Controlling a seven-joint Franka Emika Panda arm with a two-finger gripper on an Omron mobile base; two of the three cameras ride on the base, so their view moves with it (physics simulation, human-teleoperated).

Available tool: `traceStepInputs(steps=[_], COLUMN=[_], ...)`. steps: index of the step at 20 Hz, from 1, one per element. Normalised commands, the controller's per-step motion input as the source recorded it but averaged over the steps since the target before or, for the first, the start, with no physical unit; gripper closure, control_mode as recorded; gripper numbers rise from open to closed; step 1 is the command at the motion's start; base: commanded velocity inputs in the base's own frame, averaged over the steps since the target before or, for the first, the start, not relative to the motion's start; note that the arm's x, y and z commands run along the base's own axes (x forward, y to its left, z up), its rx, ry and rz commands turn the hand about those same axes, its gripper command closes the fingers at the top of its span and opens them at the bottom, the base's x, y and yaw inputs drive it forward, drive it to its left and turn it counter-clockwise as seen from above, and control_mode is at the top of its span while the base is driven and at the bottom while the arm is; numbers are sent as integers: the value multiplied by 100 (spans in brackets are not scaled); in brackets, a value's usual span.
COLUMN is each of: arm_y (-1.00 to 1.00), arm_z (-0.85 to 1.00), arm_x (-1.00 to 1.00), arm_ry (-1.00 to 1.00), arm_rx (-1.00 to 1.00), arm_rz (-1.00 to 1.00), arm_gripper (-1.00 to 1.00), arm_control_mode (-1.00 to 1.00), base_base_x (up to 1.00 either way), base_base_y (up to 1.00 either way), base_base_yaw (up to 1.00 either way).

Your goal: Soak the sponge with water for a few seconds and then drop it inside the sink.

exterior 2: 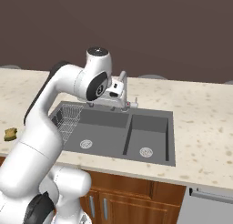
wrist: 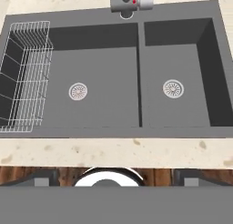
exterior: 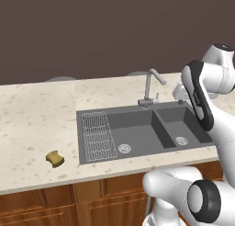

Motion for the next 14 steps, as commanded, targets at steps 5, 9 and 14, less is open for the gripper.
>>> traceStepInputs(steps=[5,9,14], arm_y=[-27,-22,-20], arm_z=[0,0,-1], arm_x=[-9,0,0], arm_ry=[-2,-12,-22], arm_rx=[0,0,0], arm_rz=[0,0,0], arm_gripper=[-100,-100,-100], arm_control_mode=[-100,-100,-100], base_base_x=[0,0,0], base_base_y=[0,0,0], base_base_yaw=[0,0,0])
